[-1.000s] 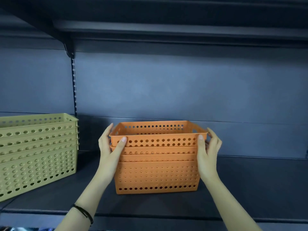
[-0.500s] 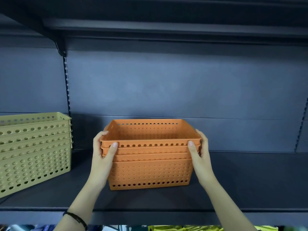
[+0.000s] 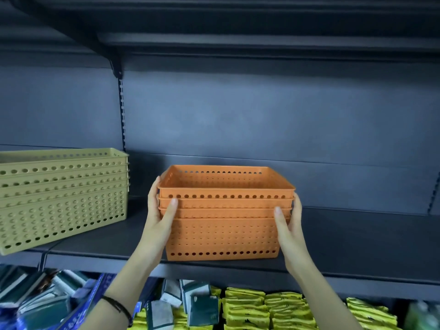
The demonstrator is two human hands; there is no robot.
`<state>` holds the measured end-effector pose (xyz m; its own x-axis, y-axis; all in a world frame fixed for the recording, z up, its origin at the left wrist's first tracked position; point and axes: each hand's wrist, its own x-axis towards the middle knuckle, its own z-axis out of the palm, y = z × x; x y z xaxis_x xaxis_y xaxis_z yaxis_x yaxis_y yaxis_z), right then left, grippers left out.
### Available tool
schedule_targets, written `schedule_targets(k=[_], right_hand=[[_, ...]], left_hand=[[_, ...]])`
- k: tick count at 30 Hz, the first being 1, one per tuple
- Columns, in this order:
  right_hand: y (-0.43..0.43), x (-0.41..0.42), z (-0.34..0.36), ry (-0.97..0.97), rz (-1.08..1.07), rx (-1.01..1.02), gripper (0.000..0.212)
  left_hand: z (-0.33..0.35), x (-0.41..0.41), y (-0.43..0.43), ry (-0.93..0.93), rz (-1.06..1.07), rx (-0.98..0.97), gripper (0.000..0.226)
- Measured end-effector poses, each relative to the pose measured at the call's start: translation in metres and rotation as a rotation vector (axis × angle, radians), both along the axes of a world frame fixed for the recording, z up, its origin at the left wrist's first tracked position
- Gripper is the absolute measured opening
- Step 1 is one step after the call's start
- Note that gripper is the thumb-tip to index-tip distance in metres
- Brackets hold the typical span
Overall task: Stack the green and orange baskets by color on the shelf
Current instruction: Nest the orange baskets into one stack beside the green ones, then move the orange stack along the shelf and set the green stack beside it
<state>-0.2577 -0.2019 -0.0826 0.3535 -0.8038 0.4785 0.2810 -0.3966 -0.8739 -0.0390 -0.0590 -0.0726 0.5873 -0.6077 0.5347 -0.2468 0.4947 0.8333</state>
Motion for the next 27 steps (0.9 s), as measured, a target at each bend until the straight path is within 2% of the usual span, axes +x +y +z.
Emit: schedule_targets(k=[7,11,15,20,24,27], right_hand=[[0.026,-0.003,-0.008,-0.058,-0.109,0.121,0.089],[0.043,-0.005,-0.014,-0.004,-0.134,0.164,0.062],[0.074,-0.007,-0.016,0.000,-0.145,0.159,0.063],[0.132,0.006,-0.021,-0.076,-0.157,0.156,0.055],[0.198,0.045,-0.021,-0.123,-0.127,0.171,0.056],[0.256,0.085,-0.022,-0.098,-0.090,0.181,0.052]], left_hand=[[-0.011,-0.018,0.029,0.011,0.078,0.042,0.051],[-0.021,-0.023,0.047,0.003,0.046,0.089,0.064],[-0.031,-0.024,0.071,0.055,-0.001,0.132,0.078],[-0.032,-0.012,0.127,0.117,0.009,0.140,0.064],[-0.030,0.017,0.199,0.144,0.047,0.131,0.066],[-0.020,0.046,0.265,0.133,0.162,0.110,0.064]])
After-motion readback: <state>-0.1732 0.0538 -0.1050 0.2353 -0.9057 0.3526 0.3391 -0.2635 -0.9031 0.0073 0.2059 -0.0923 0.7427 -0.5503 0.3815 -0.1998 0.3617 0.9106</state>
